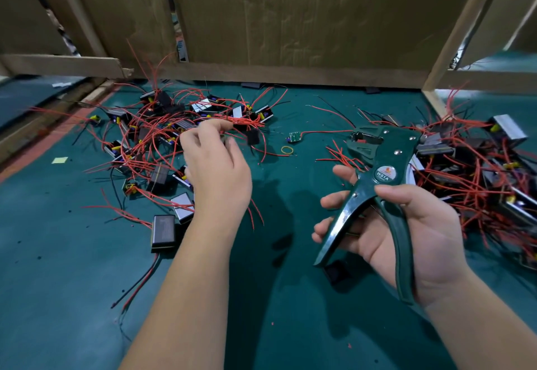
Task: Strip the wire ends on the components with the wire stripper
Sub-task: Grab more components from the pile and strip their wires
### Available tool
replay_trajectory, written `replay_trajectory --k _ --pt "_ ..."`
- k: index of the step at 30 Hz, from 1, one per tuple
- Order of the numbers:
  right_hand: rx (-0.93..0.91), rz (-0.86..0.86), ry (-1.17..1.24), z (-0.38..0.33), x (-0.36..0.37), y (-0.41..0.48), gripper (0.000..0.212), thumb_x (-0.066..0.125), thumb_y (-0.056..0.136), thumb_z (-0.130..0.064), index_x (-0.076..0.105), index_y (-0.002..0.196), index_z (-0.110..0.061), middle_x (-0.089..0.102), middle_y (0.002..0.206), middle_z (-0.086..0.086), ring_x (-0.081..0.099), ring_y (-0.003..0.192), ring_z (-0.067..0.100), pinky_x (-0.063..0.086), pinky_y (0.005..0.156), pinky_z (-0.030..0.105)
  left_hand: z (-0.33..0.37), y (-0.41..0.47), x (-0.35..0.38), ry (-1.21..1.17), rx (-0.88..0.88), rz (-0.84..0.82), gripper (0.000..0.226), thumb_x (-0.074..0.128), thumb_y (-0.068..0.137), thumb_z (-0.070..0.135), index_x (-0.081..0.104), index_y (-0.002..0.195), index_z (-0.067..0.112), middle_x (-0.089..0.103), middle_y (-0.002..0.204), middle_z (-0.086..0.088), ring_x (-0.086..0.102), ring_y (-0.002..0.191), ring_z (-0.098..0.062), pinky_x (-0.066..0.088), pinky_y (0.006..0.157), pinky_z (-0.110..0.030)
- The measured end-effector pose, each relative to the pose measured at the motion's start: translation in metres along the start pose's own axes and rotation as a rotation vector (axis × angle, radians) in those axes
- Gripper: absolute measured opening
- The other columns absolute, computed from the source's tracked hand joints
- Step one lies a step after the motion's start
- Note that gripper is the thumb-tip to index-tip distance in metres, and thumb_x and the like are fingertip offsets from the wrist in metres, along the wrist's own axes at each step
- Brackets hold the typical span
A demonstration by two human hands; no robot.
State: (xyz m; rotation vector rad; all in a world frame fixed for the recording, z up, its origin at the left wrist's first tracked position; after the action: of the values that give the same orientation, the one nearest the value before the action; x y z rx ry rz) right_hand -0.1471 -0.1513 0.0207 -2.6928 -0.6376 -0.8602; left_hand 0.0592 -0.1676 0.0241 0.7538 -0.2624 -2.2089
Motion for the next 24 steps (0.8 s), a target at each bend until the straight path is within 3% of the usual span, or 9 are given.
replay_trajectory --k 3,6,9,12,14,17,20,24 --pt "0.003 -0.002 0.018 0.001 0.000 0.000 0.070 0.065 0.053 -0.027 0.060 0.118 -0.002 0.065 0.084 0.025 0.063 0.067 0.045 0.054 0.064 0.054 0.002 -0.001 0.000 -0.010 0.119 -0.036 0.018 0.042 0.098 0.008 0.055 0.109 0.007 0.043 0.117 -0.010 0.041 0.098 -0.012 0.033 0.089 -0.025" --pt "0.010 -0.011 0.015 0.002 0.002 0.000 0.073 0.067 0.052 -0.028 0.059 0.119 -0.001 0.065 0.085 0.025 0.063 0.067 0.045 0.055 0.066 0.054 0.008 -0.001 0.000 -0.083 0.156 -0.037 0.014 0.044 0.097 0.009 0.058 0.099 0.015 0.051 0.099 0.000 0.045 0.094 -0.011 0.037 0.083 -0.029" --pt "0.009 -0.008 0.016 0.002 0.002 0.001 0.073 0.068 0.052 -0.028 0.058 0.119 -0.001 0.065 0.085 0.025 0.063 0.067 0.044 0.054 0.064 0.053 0.015 -0.002 0.002 -0.428 -0.017 -0.147 0.022 0.049 0.094 0.007 0.061 0.084 0.023 0.058 0.082 0.009 0.051 0.078 -0.003 0.040 0.075 -0.020" --pt "0.020 -0.001 0.023 0.002 0.001 0.001 0.070 0.063 0.054 -0.027 0.058 0.118 -0.001 0.065 0.085 0.026 0.063 0.066 0.044 0.054 0.063 0.053 0.020 -0.006 0.006 -0.714 -0.184 -0.290 0.026 0.052 0.093 0.005 0.065 0.077 0.022 0.064 0.074 0.014 0.054 0.068 -0.008 0.045 0.068 -0.022" --pt "0.024 -0.001 0.026 0.002 0.002 0.001 0.074 0.066 0.052 -0.028 0.058 0.120 0.000 0.065 0.086 0.026 0.063 0.066 0.044 0.054 0.064 0.053 0.023 -0.009 0.008 -0.805 -0.200 -0.361 0.021 0.055 0.093 0.007 0.066 0.082 0.022 0.061 0.069 0.013 0.052 0.061 -0.008 0.043 0.058 -0.018" --pt "0.026 0.003 0.030 0.002 0.002 0.000 0.080 0.070 0.049 -0.029 0.056 0.122 0.000 0.065 0.087 0.026 0.063 0.067 0.044 0.054 0.065 0.054 0.025 -0.013 0.009 -0.917 -0.172 -0.464 0.018 0.062 0.090 0.012 0.063 0.104 0.023 0.059 0.071 0.009 0.054 0.062 -0.008 0.045 0.060 -0.018" --pt "0.008 -0.023 0.057 0.000 0.003 -0.001 0.077 0.066 0.054 -0.028 0.055 0.124 0.000 0.065 0.088 0.027 0.063 0.067 0.044 0.054 0.066 0.054 0.028 -0.014 0.008 -0.941 -0.100 -0.532 0.025 0.058 0.083 0.015 0.070 0.102 0.024 0.066 0.081 0.007 0.055 0.070 -0.011 0.045 0.071 -0.020" --pt "-0.009 -0.109 0.083 -0.004 0.005 -0.003 0.075 0.071 0.057 -0.029 0.055 0.125 0.000 0.066 0.093 0.027 0.064 0.071 0.043 0.053 0.070 0.055 0.035 -0.018 0.005 -0.773 0.037 -0.467 0.019 0.059 0.084 0.015 0.074 0.087 0.026 0.068 0.077 0.013 0.053 0.068 0.000 0.041 0.069 -0.014"
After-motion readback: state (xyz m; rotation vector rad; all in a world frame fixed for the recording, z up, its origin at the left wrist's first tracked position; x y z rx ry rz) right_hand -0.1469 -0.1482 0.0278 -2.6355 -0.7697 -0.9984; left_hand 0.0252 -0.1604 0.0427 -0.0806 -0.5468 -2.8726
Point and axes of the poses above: each hand's wrist, its own y-axis towards the middle knuckle, its own x-axis out of the palm, z = x × y, the point moved 3 cm from there along y, towards the middle knuckle
